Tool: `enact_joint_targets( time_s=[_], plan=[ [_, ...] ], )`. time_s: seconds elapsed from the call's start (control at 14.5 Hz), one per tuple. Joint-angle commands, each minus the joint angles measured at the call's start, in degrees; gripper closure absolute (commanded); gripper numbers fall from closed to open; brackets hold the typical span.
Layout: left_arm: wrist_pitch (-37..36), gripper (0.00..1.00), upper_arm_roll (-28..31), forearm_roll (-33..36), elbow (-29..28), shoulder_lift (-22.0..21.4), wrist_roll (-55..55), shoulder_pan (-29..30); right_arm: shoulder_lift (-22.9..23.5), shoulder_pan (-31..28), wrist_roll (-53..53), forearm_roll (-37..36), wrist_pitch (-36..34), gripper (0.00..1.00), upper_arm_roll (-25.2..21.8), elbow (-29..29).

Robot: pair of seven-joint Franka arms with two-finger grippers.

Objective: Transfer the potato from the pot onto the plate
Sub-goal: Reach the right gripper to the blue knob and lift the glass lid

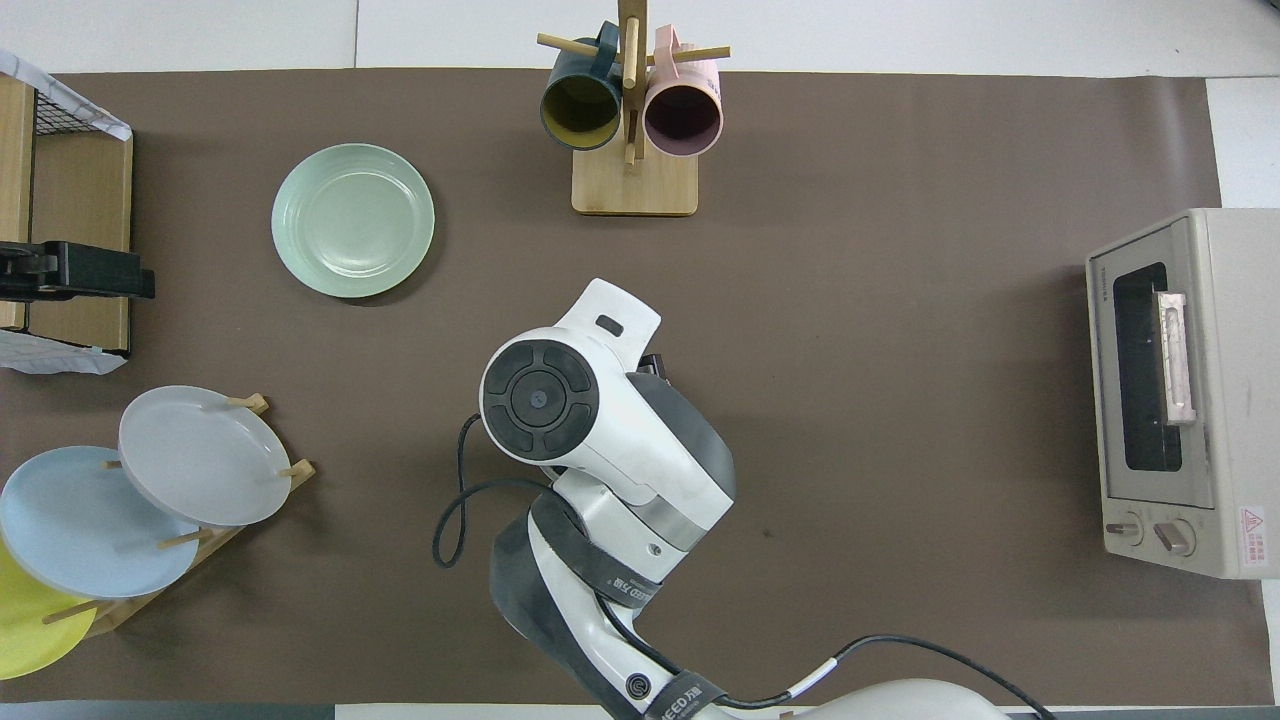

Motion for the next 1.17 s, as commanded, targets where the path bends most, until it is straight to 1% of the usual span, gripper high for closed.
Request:
enact_joint_targets(
  time_s=[0.0, 0.41, 0.62, 0.69, 0.83, 1.03, 1.1],
  plan=[
    [1.07, 0.00, 0.21, -0.21, -3.66, -2.80, -0.73, -0.56, -2.53, 0.29, 1.45, 1.51, 1.72, 0.00, 0.42, -3.61],
    [0.54, 0.00, 0.21, -0.21, -3.92, -3.15, -0.47, -1.35, -3.15, 0.56, 0.58, 1.51, -0.29, 0.01, 0.50, -4.31],
    [-1.65, 0.00, 0.13, -0.21, -4.36, -3.33, -0.12, -1.44, -3.32, 0.38, -1.26, 1.51, -0.21, 0.09, 0.42, -4.48],
    [-1.92, 0.00, 0.04, -0.21, -5.06, -3.85, -0.03, -1.44, -3.32, 0.38, -1.36, 1.51, -0.21, 0.14, 0.42, -4.49],
    [-2.01, 0.00, 0.04, -0.21, -6.90, -4.99, -0.12, -2.40, -3.41, 0.38, -1.27, 1.51, -0.21, 0.31, 0.50, -4.75],
    [-1.92, 0.00, 0.13, -0.21, -8.23, -5.70, 0.23, -2.41, -3.50, -0.41, -1.45, 3.26, -0.39, 0.61, 0.50, -4.22],
    [-1.66, 0.00, 0.13, -0.21, -8.57, -5.79, 0.23, -1.97, -3.59, -0.58, -1.53, 3.53, -0.65, 0.63, 0.59, -4.05]
  ],
)
